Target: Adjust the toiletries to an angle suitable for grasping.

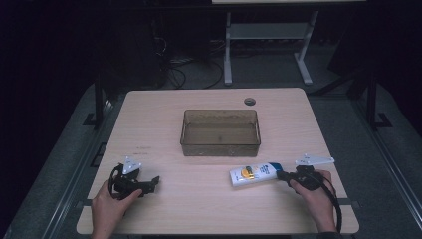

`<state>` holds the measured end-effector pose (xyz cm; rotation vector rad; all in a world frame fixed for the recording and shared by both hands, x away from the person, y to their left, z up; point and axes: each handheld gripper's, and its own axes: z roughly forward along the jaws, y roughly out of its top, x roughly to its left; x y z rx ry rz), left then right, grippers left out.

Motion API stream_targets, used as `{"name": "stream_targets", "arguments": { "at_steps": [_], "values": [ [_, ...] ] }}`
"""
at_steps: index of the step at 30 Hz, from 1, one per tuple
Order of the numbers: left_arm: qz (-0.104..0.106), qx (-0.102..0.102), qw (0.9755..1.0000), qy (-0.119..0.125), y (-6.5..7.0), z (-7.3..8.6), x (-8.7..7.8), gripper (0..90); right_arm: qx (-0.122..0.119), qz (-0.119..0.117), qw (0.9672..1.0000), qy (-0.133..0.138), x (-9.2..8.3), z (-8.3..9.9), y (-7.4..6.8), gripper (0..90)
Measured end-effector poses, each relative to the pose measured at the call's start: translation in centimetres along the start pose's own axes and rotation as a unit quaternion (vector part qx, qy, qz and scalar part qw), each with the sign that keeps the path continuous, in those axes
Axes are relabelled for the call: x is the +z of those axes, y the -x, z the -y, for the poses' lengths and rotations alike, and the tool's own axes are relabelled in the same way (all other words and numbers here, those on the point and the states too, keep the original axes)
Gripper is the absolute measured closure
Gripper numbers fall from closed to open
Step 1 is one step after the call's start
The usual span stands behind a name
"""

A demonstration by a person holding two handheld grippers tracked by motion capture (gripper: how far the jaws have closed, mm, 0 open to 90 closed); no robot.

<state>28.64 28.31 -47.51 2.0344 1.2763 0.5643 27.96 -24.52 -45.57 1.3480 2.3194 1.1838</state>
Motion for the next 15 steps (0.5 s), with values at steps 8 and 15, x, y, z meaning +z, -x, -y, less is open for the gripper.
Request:
{"name": "stream_targets", "arguments": {
  "at_steps": [8,15],
  "values": [
    [0.000,0.000,1.0000,0.000,0.0,0.0,0.0,12.8,0.009,0.008,0.9999,0.005,0.5,-0.6,0.6,90.0],
    [0.000,0.000,1.0000,0.000,0.0,0.0,0.0,12.8,0.019,0.017,0.9996,0.010,1.1,-1.1,0.8,90.0]
  ]
}}
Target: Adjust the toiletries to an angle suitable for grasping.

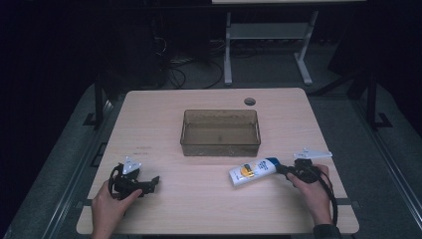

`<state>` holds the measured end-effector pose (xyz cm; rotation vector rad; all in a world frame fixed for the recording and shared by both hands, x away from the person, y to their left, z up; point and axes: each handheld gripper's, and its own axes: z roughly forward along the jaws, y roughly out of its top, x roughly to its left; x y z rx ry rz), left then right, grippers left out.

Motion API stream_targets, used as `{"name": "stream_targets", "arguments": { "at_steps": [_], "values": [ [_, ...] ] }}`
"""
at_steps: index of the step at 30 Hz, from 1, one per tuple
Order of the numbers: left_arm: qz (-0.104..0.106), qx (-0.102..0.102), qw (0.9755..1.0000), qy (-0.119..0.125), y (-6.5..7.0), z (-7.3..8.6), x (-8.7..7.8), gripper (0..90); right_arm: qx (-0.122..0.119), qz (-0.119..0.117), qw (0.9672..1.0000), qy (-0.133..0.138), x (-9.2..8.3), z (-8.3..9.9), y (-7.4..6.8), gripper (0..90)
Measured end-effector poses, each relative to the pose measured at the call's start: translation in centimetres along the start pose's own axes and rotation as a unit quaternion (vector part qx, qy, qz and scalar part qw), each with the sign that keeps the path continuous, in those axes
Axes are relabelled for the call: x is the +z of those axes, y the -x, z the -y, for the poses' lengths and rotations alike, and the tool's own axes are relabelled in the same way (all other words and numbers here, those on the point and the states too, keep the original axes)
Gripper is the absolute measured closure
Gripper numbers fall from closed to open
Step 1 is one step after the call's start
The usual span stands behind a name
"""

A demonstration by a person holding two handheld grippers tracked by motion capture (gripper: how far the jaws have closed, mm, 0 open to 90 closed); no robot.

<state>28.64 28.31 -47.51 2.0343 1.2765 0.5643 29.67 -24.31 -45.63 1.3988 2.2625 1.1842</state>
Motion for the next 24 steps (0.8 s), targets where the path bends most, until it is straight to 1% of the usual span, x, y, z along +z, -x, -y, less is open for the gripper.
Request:
{"name": "stream_targets", "arguments": {
  "at_steps": [11,17,19,23,24],
  "values": [
    [0.000,0.000,1.0000,0.000,0.0,0.0,0.0,12.8,0.002,0.004,1.0000,0.005,0.7,-0.7,0.7,90.0],
    [0.000,0.000,1.0000,0.000,0.0,0.0,0.0,12.8,0.007,0.006,0.9999,0.013,1.0,-0.9,1.0,90.0],
    [0.000,0.000,1.0000,0.000,0.0,0.0,0.0,12.8,0.008,0.005,0.9998,0.017,0.7,-1.0,0.6,90.0],
    [0.000,0.000,1.0000,0.000,0.0,0.0,0.0,12.8,0.004,0.002,0.9999,0.015,0.5,-1.2,0.1,90.0],
    [0.000,0.000,1.0000,0.000,0.0,0.0,0.0,12.8,-0.001,-0.006,0.9999,0.014,0.4,-1.3,-0.5,90.0]
  ]
}}
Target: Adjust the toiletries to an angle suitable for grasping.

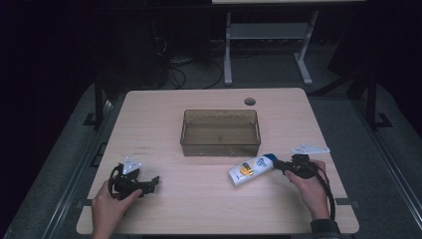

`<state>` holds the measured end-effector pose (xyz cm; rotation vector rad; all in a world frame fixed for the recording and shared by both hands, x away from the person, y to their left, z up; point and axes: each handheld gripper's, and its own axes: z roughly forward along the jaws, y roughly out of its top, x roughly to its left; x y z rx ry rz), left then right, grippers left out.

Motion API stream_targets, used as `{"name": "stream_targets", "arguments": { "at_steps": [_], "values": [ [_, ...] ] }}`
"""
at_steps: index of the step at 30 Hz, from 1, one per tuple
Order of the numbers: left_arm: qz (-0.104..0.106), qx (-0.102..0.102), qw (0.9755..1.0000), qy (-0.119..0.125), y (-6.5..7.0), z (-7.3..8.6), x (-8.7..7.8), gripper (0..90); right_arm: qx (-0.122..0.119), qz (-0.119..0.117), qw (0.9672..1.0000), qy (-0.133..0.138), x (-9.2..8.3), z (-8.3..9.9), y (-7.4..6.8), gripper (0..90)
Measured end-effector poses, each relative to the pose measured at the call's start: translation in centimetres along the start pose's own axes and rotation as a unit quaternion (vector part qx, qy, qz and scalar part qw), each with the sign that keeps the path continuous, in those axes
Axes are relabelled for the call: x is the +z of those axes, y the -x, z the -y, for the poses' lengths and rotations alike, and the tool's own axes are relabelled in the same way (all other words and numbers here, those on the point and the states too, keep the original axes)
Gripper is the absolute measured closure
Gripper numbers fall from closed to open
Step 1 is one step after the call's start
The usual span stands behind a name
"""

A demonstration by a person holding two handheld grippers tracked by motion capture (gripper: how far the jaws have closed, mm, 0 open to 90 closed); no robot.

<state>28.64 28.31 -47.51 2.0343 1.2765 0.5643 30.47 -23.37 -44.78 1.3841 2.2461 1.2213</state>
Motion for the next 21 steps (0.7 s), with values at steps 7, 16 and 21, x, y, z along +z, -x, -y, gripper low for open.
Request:
{"name": "stream_targets", "arguments": {
  "at_steps": [7,16,21],
  "values": [
    [0.000,0.000,1.0000,0.000,0.0,0.0,0.0,12.8,-0.016,-0.019,0.9997,-0.008,0.6,-0.7,-1.7,90.0],
    [0.000,0.000,1.0000,0.000,0.0,0.0,0.0,12.8,-0.025,-0.038,0.9989,-0.009,2.0,-1.5,-3.2,90.0],
    [0.000,-0.001,1.0000,0.000,0.0,0.0,0.0,12.8,-0.033,-0.052,0.9981,-0.007,3.0,-2.1,-4.3,90.0]
  ]
}}
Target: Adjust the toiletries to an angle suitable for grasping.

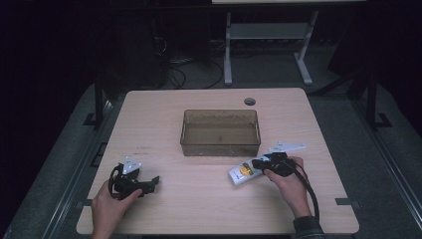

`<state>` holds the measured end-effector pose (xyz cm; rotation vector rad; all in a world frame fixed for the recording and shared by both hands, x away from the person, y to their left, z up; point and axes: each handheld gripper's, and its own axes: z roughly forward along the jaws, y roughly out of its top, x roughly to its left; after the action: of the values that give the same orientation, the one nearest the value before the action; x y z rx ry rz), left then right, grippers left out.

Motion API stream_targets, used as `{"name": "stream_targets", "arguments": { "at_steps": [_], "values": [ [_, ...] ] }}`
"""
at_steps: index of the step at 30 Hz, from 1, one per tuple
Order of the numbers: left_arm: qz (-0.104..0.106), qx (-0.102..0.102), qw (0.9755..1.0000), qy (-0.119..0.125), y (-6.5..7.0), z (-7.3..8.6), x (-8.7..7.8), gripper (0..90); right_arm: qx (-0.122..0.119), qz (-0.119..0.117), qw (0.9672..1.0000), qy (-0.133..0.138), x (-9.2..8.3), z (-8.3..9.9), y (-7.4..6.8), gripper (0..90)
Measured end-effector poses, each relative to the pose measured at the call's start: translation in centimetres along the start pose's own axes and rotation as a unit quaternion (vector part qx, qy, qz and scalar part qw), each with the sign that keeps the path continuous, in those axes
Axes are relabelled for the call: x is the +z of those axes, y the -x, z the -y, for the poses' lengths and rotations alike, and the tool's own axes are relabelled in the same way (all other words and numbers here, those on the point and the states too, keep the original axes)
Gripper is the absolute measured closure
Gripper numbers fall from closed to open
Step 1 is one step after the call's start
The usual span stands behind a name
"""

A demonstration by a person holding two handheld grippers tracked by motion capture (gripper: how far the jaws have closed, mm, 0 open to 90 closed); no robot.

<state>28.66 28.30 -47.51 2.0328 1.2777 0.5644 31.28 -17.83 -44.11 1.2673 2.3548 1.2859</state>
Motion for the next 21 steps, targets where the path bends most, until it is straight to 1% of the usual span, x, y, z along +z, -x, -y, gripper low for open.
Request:
{"name": "stream_targets", "arguments": {
  "at_steps": [3,4,6,12,14,15,16,20,21],
  "values": [
    [0.000,0.001,1.0000,0.000,0.0,0.0,0.0,12.8,-0.007,-0.004,1.0000,-0.001,0.7,-0.5,-0.6,90.0],
    [0.000,0.001,1.0000,0.000,0.0,0.0,0.0,12.8,-0.007,-0.004,1.0000,-0.001,0.7,-0.5,-0.6,90.0],
    [0.000,0.001,1.0000,0.000,0.0,0.0,0.0,12.8,-0.010,-0.011,0.9999,-0.002,1.4,-0.9,-1.1,90.0],
    [0.000,0.001,1.0000,0.000,0.0,0.0,0.0,12.8,-0.027,-0.021,0.9994,-0.008,3.2,-1.9,-2.4,90.0],
    [0.000,0.001,1.0000,0.000,0.0,0.0,0.0,12.8,-0.030,-0.023,0.9992,-0.009,3.4,-2.0,-2.5,90.0],
    [0.000,0.001,1.0000,0.000,0.0,0.0,0.0,12.8,-0.033,-0.028,0.9990,-0.011,4.0,-2.2,-3.0,90.0],
    [0.000,0.001,1.0000,0.000,0.0,0.0,0.0,12.8,-0.033,-0.030,0.9989,-0.014,4.3,-2.2,-3.2,90.0],
    [0.000,0.001,1.0000,0.000,0.0,0.0,0.0,12.8,-0.047,-0.032,0.9981,-0.025,5.4,-2.2,-3.6,90.0],
    [0.000,0.001,1.0000,0.000,0.0,0.0,0.0,12.8,-0.045,-0.030,0.9981,-0.029,5.5,-2.2,-3.7,90.0]
  ]
}}
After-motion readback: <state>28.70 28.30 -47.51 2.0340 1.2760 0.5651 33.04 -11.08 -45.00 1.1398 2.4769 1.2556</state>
